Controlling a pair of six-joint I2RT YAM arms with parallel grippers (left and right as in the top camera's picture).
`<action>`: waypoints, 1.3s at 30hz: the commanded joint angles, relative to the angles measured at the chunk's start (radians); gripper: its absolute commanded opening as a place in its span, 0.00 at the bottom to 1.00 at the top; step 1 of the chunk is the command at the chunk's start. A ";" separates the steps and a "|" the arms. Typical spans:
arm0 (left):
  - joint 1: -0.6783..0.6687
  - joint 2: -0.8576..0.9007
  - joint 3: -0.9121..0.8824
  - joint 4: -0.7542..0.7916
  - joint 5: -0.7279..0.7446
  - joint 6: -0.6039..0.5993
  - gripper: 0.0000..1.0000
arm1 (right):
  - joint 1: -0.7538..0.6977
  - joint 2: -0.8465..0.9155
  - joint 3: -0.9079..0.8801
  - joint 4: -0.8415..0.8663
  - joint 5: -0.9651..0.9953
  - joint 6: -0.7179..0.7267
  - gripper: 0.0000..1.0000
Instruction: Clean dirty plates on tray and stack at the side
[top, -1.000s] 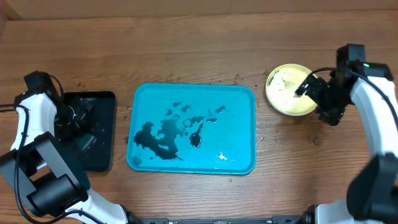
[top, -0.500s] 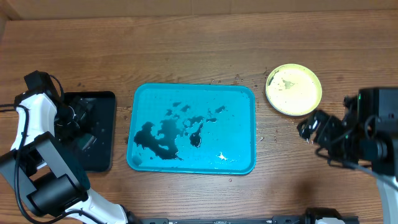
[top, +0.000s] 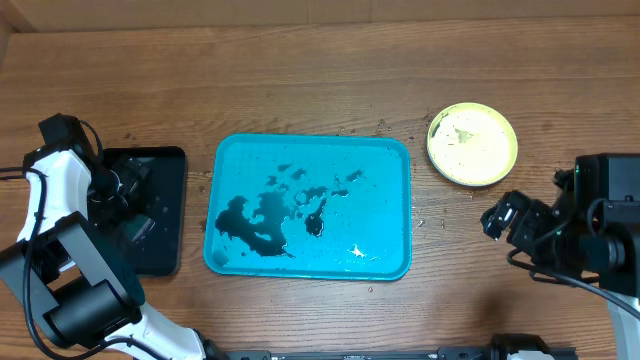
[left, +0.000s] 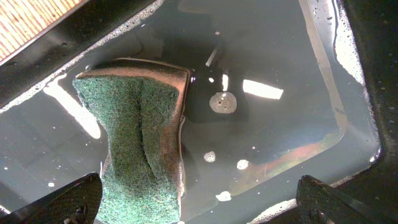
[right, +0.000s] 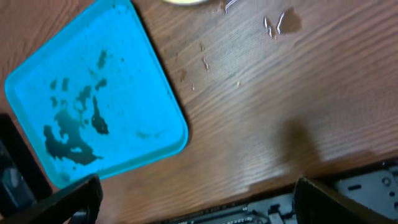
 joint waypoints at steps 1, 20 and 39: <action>0.004 0.013 0.018 0.000 0.006 0.008 1.00 | 0.004 -0.003 -0.005 0.030 0.031 -0.006 1.00; 0.003 0.013 0.018 0.000 0.006 0.008 1.00 | 0.064 -0.363 -0.549 0.575 -0.090 -0.013 1.00; 0.004 0.013 0.018 0.000 0.006 0.008 1.00 | 0.143 -0.873 -1.009 1.129 -0.030 -0.033 1.00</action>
